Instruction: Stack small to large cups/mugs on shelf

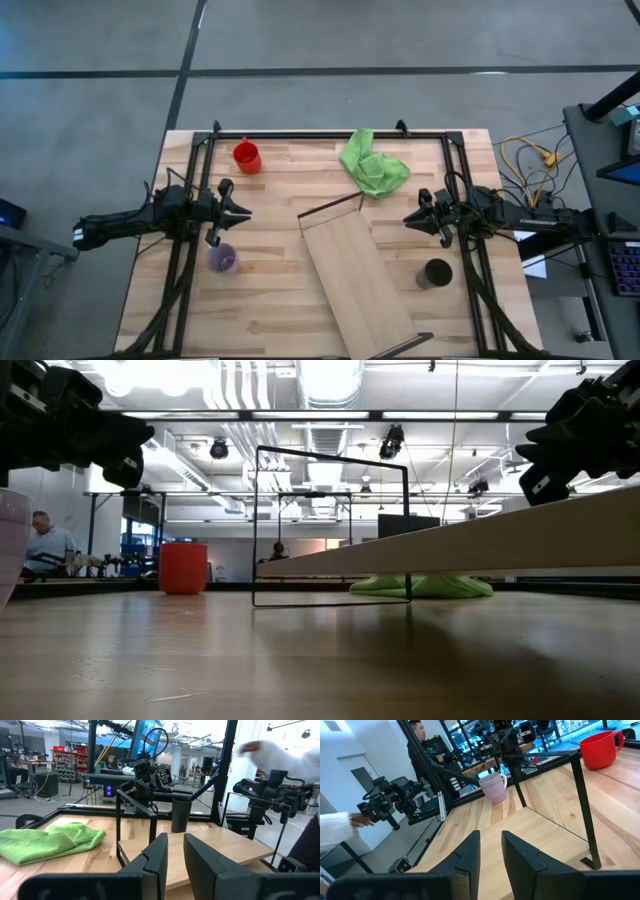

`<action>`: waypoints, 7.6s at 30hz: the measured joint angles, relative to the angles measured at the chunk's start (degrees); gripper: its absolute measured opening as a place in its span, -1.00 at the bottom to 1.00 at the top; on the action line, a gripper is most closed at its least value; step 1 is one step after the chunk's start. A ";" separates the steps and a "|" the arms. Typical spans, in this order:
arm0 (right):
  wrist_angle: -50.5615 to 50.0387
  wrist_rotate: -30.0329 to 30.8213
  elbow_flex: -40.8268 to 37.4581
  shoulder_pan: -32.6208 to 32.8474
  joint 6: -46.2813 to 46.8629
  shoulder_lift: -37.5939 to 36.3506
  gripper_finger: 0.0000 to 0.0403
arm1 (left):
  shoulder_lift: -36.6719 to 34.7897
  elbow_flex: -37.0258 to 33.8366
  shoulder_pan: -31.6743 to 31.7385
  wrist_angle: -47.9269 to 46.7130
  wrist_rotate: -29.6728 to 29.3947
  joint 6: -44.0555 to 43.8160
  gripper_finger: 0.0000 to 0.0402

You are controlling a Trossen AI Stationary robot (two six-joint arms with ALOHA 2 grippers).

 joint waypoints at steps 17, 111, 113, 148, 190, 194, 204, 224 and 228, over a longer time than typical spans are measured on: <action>0.00 0.00 0.00 -0.02 0.00 0.00 -0.63 | -0.02 0.00 -0.02 0.00 0.00 0.99 -0.76; -47.88 6.55 85.37 -0.02 -3.85 35.86 -0.63 | 45.99 50.75 0.15 7.85 -0.22 -16.52 -0.77; -47.96 4.26 85.37 -0.02 -2.08 36.76 -0.63 | 46.38 50.84 0.15 7.77 -0.22 -16.52 -0.77; -91.71 -1.21 80.41 1.65 -2.01 50.52 -0.25 | 44.92 50.72 0.16 7.62 -0.64 -16.74 -0.77; -74.77 5.16 50.77 33.68 32.59 53.33 -0.48 | 49.56 49.94 0.18 6.75 -0.66 -16.56 -0.77; -74.62 5.14 50.13 34.47 32.59 55.04 -0.48 | 50.00 49.94 0.17 6.75 -0.66 -16.56 -0.77; -74.33 5.60 47.93 34.51 32.06 58.09 -0.58 | 50.13 49.92 0.16 6.82 -0.66 -16.56 -0.77; -71.89 19.49 60.33 34.45 28.08 58.45 -0.95 | 50.16 50.25 0.18 6.95 -0.66 -16.98 -0.77; -71.91 22.18 67.14 34.45 24.76 58.45 -0.96 | 50.21 50.18 0.16 6.95 -0.66 -17.09 -0.77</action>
